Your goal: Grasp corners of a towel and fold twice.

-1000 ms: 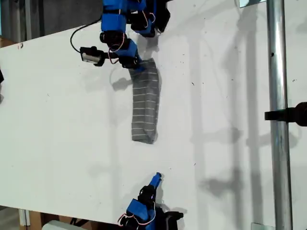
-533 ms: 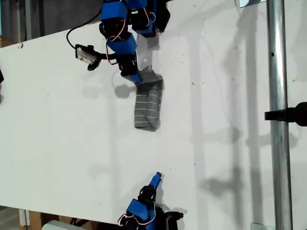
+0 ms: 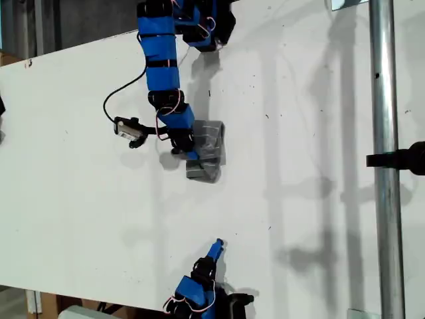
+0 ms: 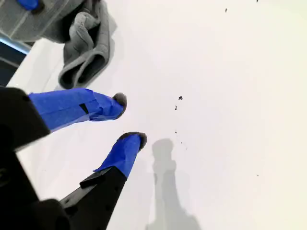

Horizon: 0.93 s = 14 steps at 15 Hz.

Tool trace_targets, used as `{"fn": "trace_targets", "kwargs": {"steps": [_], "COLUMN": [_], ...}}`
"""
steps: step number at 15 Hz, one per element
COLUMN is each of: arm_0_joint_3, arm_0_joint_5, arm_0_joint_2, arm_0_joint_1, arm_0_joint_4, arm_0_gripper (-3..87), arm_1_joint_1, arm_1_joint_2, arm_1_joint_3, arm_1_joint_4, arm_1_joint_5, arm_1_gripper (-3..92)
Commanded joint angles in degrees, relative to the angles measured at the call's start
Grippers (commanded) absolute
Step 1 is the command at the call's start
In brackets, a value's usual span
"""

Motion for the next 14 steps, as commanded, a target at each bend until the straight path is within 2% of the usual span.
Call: {"fn": "trace_targets", "kwargs": {"steps": [1,2,3,4,6,8,10,12,14], "arm_0_joint_3": [-2.2,-2.2,-2.2,-2.0,-1.8,-1.1,0.3,1.6,2.1], "arm_0_joint_5": [-0.5,-0.5,-0.7,-0.8,-0.6,-1.8,-4.0,-1.3,-0.4], "arm_0_joint_2": [0.3,0.3,0.3,0.3,0.3,0.3,0.3,0.3,0.3], "arm_0_joint_1": [0.4,0.4,0.4,0.4,0.4,0.1,-0.5,-0.4,-0.7], "arm_0_joint_4": [-0.5,-0.5,-0.5,-0.6,-0.8,-0.5,0.5,-0.1,-0.1], "arm_0_gripper": [11.7,11.7,11.7,11.8,11.9,12.3,16.2,14.9,11.4], "arm_1_joint_1": [0.5,0.4,0.4,0.4,2.6,5.1,7.9,10.0,10.5], "arm_1_joint_2": [-10.7,-15.1,-17.0,-15.6,-8.4,1.9,10.4,22.4,41.1], "arm_1_joint_3": [-11.4,-18.0,-23.4,-25.0,-25.2,-24.7,-21.8,-11.4,3.2], "arm_1_joint_4": [-1.8,3.9,8.5,9.4,12.0,18.4,29.4,39.4,42.7], "arm_1_joint_5": [-0.9,-0.9,-1.8,-3.9,-5.8,-8.0,-8.0,-7.6,-5.6], "arm_1_gripper": [1.7,18.2,38.6,40.0,14.9,13.7,13.7,7.6,1.3]}}
